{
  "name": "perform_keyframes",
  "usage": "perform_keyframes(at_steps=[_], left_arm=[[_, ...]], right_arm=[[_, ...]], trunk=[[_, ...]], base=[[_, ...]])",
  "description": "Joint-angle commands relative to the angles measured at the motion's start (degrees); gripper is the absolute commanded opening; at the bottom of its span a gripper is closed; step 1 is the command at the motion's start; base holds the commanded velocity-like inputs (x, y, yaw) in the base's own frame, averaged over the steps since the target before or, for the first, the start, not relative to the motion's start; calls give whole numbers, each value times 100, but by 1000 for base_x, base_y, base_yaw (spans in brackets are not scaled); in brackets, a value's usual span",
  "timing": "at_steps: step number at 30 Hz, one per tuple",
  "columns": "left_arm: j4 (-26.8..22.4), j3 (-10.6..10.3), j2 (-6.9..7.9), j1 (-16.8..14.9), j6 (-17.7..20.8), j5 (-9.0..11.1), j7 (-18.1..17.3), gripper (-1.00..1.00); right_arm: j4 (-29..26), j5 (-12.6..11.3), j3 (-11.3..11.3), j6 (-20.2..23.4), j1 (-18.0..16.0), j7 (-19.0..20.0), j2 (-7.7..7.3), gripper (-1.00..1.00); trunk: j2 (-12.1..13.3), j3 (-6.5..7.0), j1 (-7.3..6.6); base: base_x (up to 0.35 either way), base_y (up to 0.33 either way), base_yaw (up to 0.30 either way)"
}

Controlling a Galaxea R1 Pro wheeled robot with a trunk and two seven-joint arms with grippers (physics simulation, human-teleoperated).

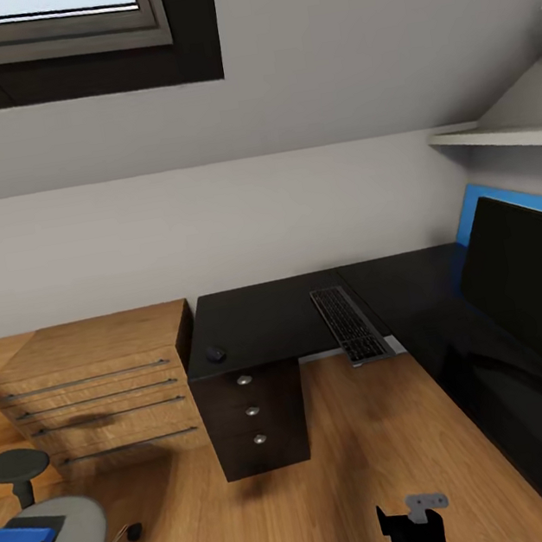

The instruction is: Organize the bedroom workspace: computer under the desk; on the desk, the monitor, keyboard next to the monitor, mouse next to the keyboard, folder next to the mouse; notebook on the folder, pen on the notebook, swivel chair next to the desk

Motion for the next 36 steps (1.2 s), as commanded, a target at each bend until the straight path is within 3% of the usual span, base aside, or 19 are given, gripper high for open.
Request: perform_keyframes(at_steps=[1,15,21,36], left_arm=[[-2,14,-2,-3,4,14,-3,100],[153,55,-15,-3,10,18,-47,100],[171,50,-81,-3,1,16,-62,100],[176,37,-108,-3,5,15,-66,100]], right_arm=[[11,-59,31,-25,-4,-1,1,100],[9,-90,31,-42,45,-21,-1,100],[7,-100,31,-241,46,-22,4,100],[17,-88,32,-410,46,-23,31,100]], trunk=[[38,12,-23],[118,48,-66],[118,48,-66],[118,48,-66]], base=[[0,0,0],[0,0,0],[-27,0,0],[-267,0,0]])
